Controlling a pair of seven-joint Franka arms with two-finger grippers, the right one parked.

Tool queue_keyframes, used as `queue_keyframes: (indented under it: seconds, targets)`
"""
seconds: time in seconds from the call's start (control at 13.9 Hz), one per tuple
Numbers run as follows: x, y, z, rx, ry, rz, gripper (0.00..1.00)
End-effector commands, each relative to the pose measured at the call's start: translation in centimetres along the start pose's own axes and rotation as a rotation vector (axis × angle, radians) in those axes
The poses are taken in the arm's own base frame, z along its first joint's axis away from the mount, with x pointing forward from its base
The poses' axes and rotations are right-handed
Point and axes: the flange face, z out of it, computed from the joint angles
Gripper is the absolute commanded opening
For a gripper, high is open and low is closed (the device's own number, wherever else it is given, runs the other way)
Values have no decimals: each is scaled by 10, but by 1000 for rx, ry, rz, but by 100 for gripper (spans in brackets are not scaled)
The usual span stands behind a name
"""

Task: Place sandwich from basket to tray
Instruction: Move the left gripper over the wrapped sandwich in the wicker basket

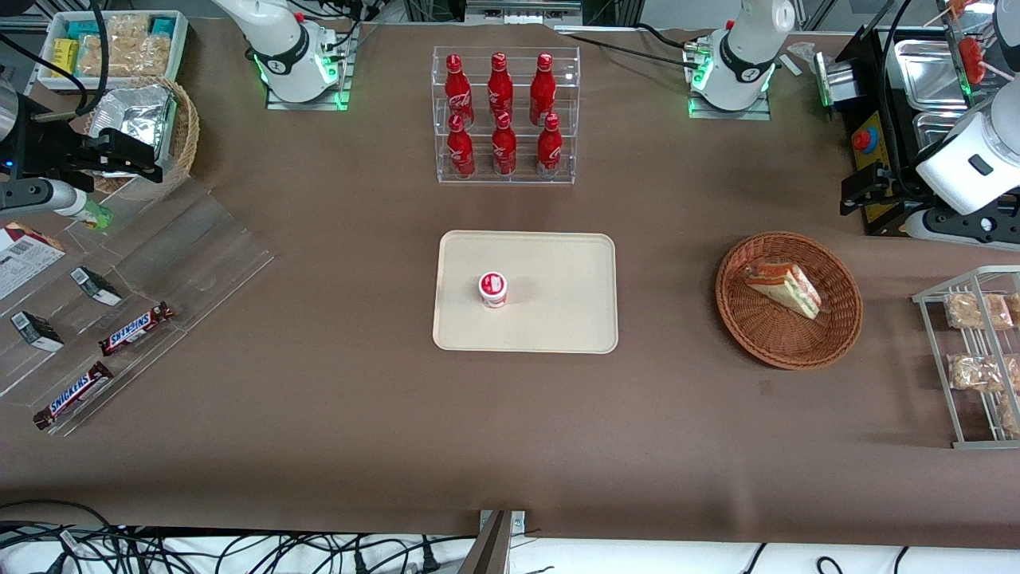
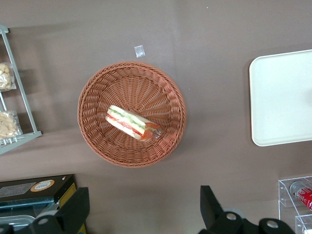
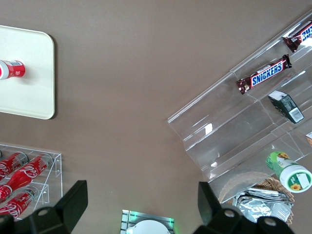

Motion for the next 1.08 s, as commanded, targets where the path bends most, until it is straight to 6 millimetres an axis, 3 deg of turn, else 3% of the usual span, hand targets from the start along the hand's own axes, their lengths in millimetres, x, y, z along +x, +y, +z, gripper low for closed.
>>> queue_keyframes:
  seconds: [0.0,0.29,0.43,0.65,1.01]
  targets:
    - [-3,-3,-4,1,-29,-26,100]
    - [-2,-14,-1,8,-31,-73,100]
    - [-1,-24,14,5,-60,-161,100]
    - [5,-42,53,5,-72,-321,100]
    - [11,-41,120,43,-19,-690,100]
